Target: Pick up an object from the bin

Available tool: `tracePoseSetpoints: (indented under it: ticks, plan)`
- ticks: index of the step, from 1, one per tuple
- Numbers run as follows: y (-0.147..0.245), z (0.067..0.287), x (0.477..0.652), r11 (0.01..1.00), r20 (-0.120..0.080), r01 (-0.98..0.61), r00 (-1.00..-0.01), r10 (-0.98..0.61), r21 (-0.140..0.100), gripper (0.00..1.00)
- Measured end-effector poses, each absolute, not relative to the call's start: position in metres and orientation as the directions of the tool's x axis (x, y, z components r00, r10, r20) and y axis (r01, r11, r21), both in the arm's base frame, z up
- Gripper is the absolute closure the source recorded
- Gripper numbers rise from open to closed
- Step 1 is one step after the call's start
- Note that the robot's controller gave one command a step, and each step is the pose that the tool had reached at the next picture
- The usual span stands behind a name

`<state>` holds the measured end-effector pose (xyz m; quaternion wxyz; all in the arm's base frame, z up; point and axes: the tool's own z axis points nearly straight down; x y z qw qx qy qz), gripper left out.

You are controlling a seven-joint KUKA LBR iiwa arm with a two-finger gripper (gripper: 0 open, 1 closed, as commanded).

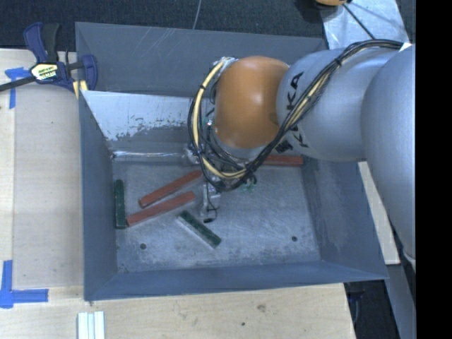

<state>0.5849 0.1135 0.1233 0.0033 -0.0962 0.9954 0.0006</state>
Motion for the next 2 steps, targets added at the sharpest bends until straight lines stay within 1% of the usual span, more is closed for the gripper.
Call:
tracePoseSetpoints:
  ticks: [1,2]
  plan:
    - [0.141,0.081,0.578,0.961,-0.002,-0.276,-0.961,-0.276,-0.002,0.00]
    - [0.127,0.075,0.580,0.969,-0.012,-0.245,-0.969,-0.245,0.004,1.00]
